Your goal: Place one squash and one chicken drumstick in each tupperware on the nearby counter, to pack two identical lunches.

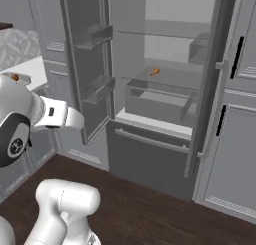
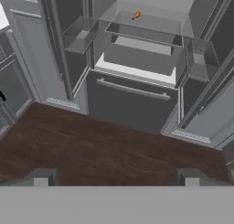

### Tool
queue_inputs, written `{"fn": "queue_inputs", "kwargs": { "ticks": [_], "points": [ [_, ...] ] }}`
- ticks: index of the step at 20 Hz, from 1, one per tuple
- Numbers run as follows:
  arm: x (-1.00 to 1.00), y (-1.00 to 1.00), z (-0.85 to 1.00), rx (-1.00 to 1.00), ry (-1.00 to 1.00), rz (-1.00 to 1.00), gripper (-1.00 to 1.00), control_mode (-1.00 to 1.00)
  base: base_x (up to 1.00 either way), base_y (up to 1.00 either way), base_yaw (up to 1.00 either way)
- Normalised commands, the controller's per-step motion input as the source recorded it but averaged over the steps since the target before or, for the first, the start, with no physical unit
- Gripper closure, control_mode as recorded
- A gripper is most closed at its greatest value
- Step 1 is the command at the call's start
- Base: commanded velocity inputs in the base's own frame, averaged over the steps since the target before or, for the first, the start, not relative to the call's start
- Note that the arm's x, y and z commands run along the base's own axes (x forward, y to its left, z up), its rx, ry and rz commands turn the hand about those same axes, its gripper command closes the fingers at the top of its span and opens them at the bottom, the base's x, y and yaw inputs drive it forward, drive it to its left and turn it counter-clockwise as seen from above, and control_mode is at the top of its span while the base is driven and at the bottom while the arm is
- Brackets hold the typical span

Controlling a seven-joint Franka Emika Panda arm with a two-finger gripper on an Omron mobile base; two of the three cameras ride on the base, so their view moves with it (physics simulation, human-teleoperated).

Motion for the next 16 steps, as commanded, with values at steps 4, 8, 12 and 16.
{"fn": "queue_inputs", "kwargs": {
  "ticks": [4, 8, 12, 16],
  "points": [
    [0.00, 0.00, 0.00, 0.00, 0.00, 0.00, -1.00, 1.00, 0.73, 0.16, -0.46],
    [0.00, 0.00, 0.00, 0.00, 0.00, 0.00, -1.00, 1.00, 0.91, 0.24, -0.45],
    [0.00, 0.00, 0.00, 0.00, 0.00, 0.00, -1.00, 1.00, 0.91, 0.49, -0.18],
    [0.00, 0.00, 0.00, 0.00, 0.00, 0.00, -1.00, 1.00, 0.94, 0.17, 0.00]
  ]
}}
